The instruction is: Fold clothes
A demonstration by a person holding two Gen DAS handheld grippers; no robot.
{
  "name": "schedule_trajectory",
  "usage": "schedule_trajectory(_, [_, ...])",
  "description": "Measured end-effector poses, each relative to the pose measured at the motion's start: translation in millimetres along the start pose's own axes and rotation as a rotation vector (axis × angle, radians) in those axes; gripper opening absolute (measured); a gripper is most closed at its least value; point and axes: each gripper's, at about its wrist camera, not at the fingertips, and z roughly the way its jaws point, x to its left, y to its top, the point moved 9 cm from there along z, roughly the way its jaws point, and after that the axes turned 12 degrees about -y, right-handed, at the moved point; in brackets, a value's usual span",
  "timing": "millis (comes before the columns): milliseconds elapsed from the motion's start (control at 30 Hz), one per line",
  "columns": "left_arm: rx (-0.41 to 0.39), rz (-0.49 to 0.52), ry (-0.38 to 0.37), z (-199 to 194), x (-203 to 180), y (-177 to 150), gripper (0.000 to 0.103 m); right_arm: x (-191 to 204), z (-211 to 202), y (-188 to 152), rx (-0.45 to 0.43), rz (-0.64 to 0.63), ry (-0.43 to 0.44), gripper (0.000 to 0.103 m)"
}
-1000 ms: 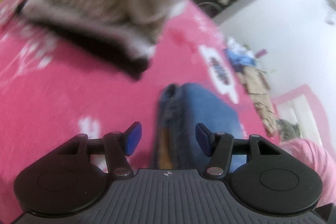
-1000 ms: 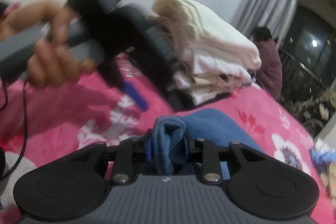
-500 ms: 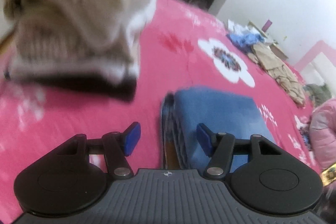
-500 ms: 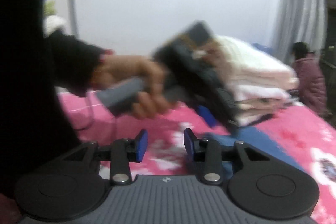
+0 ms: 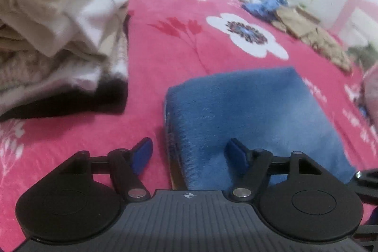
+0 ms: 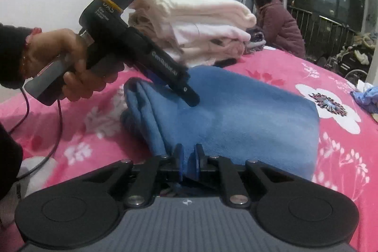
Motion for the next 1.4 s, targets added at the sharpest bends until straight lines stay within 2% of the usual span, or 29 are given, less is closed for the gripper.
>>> schedule_trajectory(100, [-0.042,0.062,0.04,-17.4,-11.2,12.2,0.064,-10.1,-14.4,8.4,-0.036,0.042,0.022,0.011])
schedule_trajectory(200, [-0.092,0.146,0.007,-41.5,-33.3,19.5,0.064,-16.1,-48.5,20.2,-0.108,0.045,0.1,0.011])
schedule_trajectory(233, [-0.096,0.173,-0.01,-47.7,-42.5,18.8,0.064,-24.7,-57.4,23.3,-0.123,0.063,0.103,0.008])
schedule_trajectory(300, [-0.086,0.23,-0.048,-52.4,-58.3,13.2,0.064,-66.3,-66.7,23.3,-0.117,0.183,0.029,0.007])
schedule_trajectory(333, [-0.072,0.261,-0.06,-52.8,-64.4,8.6,0.064,-98.2,-67.1,17.1,-0.087,0.302,-0.035,0.01])
schedule_trajectory(400, [-0.007,0.322,-0.034,-43.6,-66.5,-5.9,0.064,-157.0,-69.7,1.3,-0.033,0.508,-0.157,0.01])
schedule_trajectory(433, [0.029,0.345,-0.01,-37.3,-64.3,-13.7,0.064,-176.2,-72.5,-4.1,-0.02,0.566,-0.186,0.01])
schedule_trajectory(500, [0.073,0.355,0.033,-25.0,-53.7,-26.0,0.066,-190.9,-79.6,-4.9,-0.023,0.612,-0.179,0.01])
schedule_trajectory(567, [0.05,0.299,0.009,-27.1,-46.2,-26.4,0.069,-180.2,-82.3,-1.9,-0.02,0.604,-0.115,0.009])
schedule_trajectory(633, [0.045,0.265,0.004,-26.4,-40.9,-25.2,0.07,-158.3,-76.1,-5.4,0.018,0.577,-0.036,0.009])
schedule_trajectory(667, [0.041,0.269,0.005,-24.6,-40.1,-25.2,0.071,-144.1,-65.9,-13.2,0.072,0.547,-0.012,0.009])
schedule_trajectory(733, [0.042,0.279,-0.003,-22.6,-39.1,-25.8,0.072,-115.2,-43.1,-36.6,0.188,0.417,-0.031,0.008])
schedule_trajectory(800, [0.041,0.295,-0.002,-23.8,-39.2,-25.2,0.073,-94.2,-37.4,-47.2,0.198,0.213,-0.103,0.008])
schedule_trajectory(933, [0.04,0.308,-0.005,-25.8,-37.4,-24.7,0.073,-110.6,-62.9,-19.4,0.146,0.207,-0.119,0.009])
schedule_trajectory(1000, [0.037,0.317,-0.012,-26.2,-36.3,-25.2,0.073,-109.4,-78.4,-11.3,0.103,0.162,-0.075,0.009])
schedule_trajectory(1067, [0.035,0.323,-0.02,-26.0,-34.9,-25.3,0.074,-94.1,-88.7,-6.1,0.075,0.06,-0.014,0.008])
schedule_trajectory(1100, [0.035,0.318,-0.025,-25.6,-33.8,-25.1,0.075,-86.0,-86.5,-9.9,0.082,0.001,-0.003,0.008])
schedule_trajectory(1200, [0.035,0.306,-0.038,-24.5,-30.6,-24.6,0.077,-67.3,-53.4,-43.6,0.174,-0.172,-0.039,0.007])
schedule_trajectory(1267, [0.036,0.307,-0.042,-24.2,-30.4,-25.1,0.077,-60.9,-43.5,-59.4,0.153,-0.265,-0.057,0.007])
schedule_trajectory(1333, [0.035,0.307,-0.043,-24.3,-30.5,-25.0,0.077,-60.3,-47.6,-56.5,0.16,-0.295,-0.057,0.007])
schedule_trajectory(1400, [0.035,0.307,-0.044,-24.6,-30.7,-24.6,0.077,-58.0,-50.4,-57.1,0.16,-0.388,-0.058,0.008])
